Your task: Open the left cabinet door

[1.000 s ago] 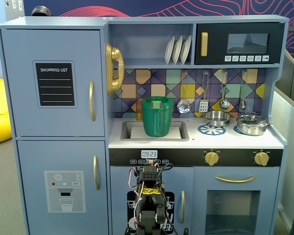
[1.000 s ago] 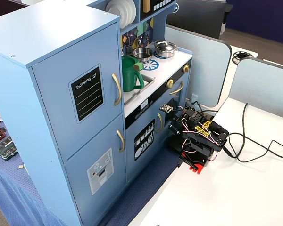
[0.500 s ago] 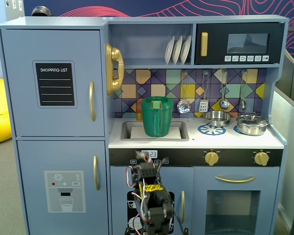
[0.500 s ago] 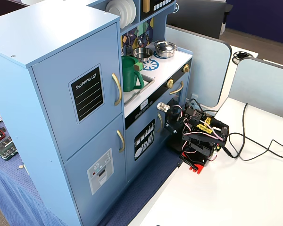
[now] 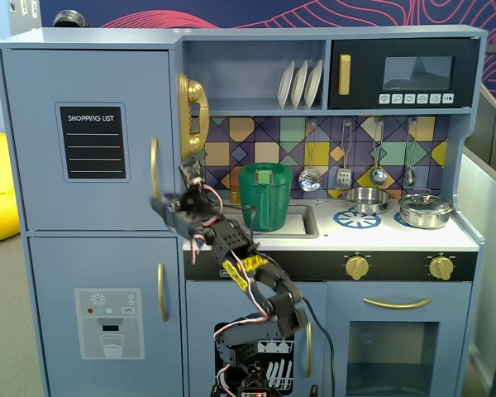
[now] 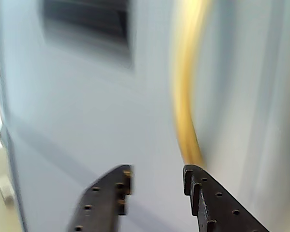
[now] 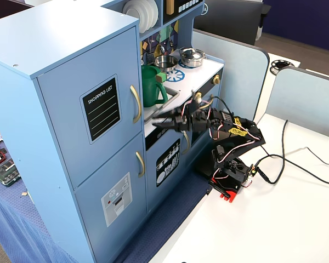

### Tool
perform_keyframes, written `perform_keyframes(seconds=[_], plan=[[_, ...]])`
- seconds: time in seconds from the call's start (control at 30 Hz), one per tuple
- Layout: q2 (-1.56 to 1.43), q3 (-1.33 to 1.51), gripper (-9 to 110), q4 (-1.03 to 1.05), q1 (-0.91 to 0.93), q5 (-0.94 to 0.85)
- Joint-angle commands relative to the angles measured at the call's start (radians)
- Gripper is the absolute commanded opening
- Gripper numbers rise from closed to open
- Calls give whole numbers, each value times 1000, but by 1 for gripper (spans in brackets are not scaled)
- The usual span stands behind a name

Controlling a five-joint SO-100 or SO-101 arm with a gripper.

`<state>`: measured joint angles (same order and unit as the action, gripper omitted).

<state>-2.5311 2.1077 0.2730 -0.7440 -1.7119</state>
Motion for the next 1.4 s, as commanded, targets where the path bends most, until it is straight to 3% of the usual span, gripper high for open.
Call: perform_keyframes(seconds=[0.0,0.23,0.63,1.37], plan=[[114,-192,13,-152,-21,21],[153,-210,24,-167,37,109],[169,-143,23,-202,94,153],[186,-130,20,-245,-264,-135]])
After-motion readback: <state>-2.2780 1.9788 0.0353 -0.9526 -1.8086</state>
